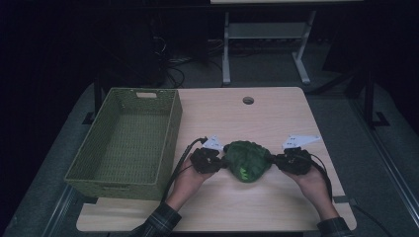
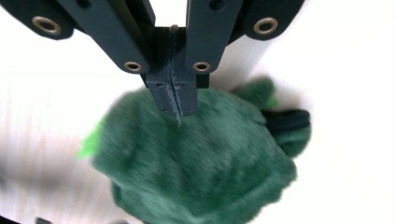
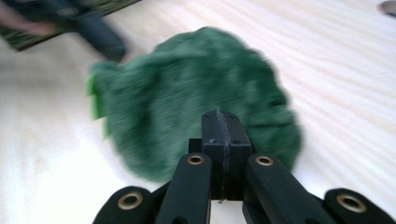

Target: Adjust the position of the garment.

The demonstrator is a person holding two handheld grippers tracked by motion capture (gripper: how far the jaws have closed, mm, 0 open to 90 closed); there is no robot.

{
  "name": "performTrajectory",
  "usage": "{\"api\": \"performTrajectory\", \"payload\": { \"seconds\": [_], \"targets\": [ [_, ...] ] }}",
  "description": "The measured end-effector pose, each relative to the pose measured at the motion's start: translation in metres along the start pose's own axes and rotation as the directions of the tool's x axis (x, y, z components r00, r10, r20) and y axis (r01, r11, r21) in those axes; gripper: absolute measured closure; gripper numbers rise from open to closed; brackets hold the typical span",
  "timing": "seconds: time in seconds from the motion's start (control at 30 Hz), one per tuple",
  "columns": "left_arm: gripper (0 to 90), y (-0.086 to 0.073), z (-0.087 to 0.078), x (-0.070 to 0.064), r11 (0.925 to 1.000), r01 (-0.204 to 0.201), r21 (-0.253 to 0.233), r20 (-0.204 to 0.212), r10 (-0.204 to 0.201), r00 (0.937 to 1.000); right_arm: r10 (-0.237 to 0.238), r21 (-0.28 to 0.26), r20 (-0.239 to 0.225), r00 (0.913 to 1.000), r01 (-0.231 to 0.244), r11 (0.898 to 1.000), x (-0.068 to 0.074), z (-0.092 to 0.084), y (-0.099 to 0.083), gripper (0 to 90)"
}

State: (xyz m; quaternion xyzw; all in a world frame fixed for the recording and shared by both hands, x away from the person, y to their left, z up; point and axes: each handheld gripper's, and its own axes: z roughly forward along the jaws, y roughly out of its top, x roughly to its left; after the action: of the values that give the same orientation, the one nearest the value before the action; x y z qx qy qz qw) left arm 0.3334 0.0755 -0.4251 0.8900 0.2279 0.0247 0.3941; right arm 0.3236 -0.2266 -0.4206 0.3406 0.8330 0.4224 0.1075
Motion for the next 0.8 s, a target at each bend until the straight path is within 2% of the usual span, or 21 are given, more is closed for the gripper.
{"api": "performTrajectory", "payload": {
  "seconds": [0.07, 0.17, 0.2, 0.3, 0.4, 0.5, 0.63, 0.8],
  "targets": [
    [89.7, -0.005, -0.002, -0.007, 1.0, -0.001, 0.005, 0.024, 0.001, 0.9997, 0.019, -0.014, 0.019, 0.9996, -0.019, 1.0, -0.011, 0.003, 0.006, 90.0],
    [89.7, -0.007, -0.001, -0.012, 1.0, -0.005, 0.006, 0.038, 0.005, 0.9993, 0.023, -0.009, 0.04, 0.9989, -0.023, 1.0, -0.019, 0.008, 0.011, 90.0],
    [89.7, -0.008, -0.001, -0.014, 0.9999, -0.012, 0.011, 0.043, 0.012, 0.999, 0.03, -0.021, 0.046, 0.9985, -0.029, 0.999, -0.023, 0.011, 0.012, 90.0],
    [89.7, -0.01, 0.003, -0.019, 0.9998, -0.018, 0.012, 0.064, 0.017, 0.9978, 0.046, -0.009, 0.067, 0.9967, -0.045, 0.999, -0.034, 0.022, 0.017, 90.0],
    [89.6, -0.011, 0.009, -0.022, 0.9997, -0.021, 0.015, 0.074, 0.02, 0.997, 0.083, -0.03, 0.085, 0.9929, -0.081, 0.996, -0.047, 0.033, 0.018, 90.0],
    [89.7, -0.012, 0.013, -0.023, 0.9994, -0.024, 0.026, 0.077, 0.022, 0.9968, 0.095, -0.016, 0.088, 0.9915, -0.094, 0.995, -0.052, 0.041, 0.015, 90.0],
    [89.7, -0.012, 0.021, -0.024, 0.9987, -0.036, 0.037, 0.075, 0.033, 0.9967, 0.114, 0.034, 0.083, 0.99, -0.117, 0.993, -0.058, 0.056, 0.008, 90.0],
    [89.7, -0.012, 0.032, -0.023, 0.997, -0.057, 0.053, 0.059, 0.053, 0.9968, 0.109, 0.082, 0.061, 0.9922, -0.114, 0.99, -0.057, 0.069, 0.004, 90.0]
  ]
}}
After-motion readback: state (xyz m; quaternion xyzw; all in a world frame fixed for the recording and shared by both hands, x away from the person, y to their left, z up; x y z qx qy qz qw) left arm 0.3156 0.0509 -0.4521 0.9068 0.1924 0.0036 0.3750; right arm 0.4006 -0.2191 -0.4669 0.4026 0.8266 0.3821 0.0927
